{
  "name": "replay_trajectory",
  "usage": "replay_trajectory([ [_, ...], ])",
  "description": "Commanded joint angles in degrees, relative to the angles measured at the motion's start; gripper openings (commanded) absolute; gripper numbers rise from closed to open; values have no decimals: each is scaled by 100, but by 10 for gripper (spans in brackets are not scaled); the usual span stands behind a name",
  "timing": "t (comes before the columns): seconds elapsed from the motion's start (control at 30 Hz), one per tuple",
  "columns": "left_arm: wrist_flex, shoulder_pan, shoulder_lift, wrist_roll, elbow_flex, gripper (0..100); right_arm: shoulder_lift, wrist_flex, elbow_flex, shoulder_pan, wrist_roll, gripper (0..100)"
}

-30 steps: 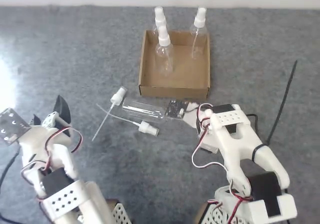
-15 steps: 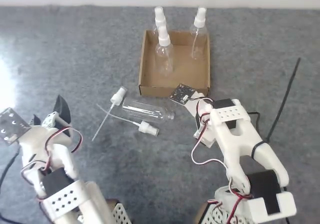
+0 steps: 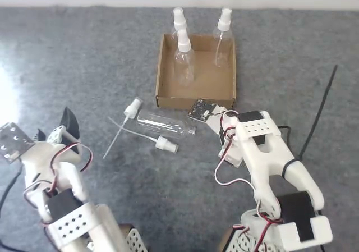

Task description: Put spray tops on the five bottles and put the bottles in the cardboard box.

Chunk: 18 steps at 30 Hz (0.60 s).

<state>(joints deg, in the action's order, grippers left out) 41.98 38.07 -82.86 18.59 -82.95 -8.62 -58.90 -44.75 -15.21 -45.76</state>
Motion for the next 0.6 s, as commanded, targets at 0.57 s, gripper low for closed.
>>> replay_trajectory([
  [0.57,-158,18,-70,79,66,280,-1912,-1015,308,-303,343,95],
])
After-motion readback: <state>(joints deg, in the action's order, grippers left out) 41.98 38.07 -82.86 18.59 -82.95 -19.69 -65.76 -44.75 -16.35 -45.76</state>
